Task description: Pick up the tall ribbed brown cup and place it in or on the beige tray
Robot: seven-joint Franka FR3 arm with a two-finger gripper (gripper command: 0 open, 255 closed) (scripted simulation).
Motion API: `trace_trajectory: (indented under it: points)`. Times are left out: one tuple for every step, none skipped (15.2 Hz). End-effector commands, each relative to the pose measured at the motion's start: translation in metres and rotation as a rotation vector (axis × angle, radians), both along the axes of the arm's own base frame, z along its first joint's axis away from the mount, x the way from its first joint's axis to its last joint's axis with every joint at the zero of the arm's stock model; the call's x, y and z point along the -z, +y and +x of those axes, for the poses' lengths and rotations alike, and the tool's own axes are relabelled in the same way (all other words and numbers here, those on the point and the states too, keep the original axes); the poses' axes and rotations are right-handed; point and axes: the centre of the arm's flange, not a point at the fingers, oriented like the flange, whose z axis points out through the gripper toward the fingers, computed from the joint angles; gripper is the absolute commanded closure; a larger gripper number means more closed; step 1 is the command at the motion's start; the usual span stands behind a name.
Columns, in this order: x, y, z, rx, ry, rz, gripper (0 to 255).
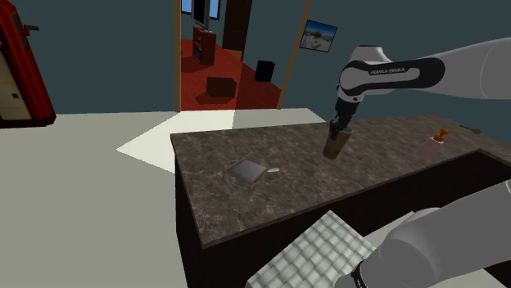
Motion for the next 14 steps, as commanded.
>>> trace_trajectory:
  points:
    - [-0.01, 0.0, 0.001, 0.0, 0.0, 0.0, 255]
    - [-0.012, 0.012, 0.007, 0.0, 0.0, 0.0, 255]
    - [-0.013, 0.024, 0.012, 0.0, 0.0, 0.0, 255]
    - [-0.015, 0.036, 0.018, 0.0, 0.0, 0.0, 255]
    - [-0.017, 0.047, 0.023, 0.0, 0.0, 0.0, 255]
    - [-0.019, 0.059, 0.029, 0.0, 0.0, 0.0, 255]
    - [-0.02, 0.071, 0.034, 0.0, 0.0, 0.0, 255]
    - [-0.022, 0.083, 0.04, 0.0, 0.0, 0.0, 255]
    - [-0.024, 0.095, 0.045, 0.0, 0.0, 0.0, 255]
    - [-0.025, 0.107, 0.051, 0.0, 0.0, 0.0, 255]
    - [-0.027, 0.119, 0.056, 0.0, 0.0, 0.0, 255]
    - [-0.029, 0.131, 0.062, 0.0, 0.0, 0.0, 255]
    - [-0.031, 0.142, 0.067, 0.0, 0.0, 0.0, 255]
    - [-0.032, 0.154, 0.073, 0.0, 0.0, 0.0, 255]
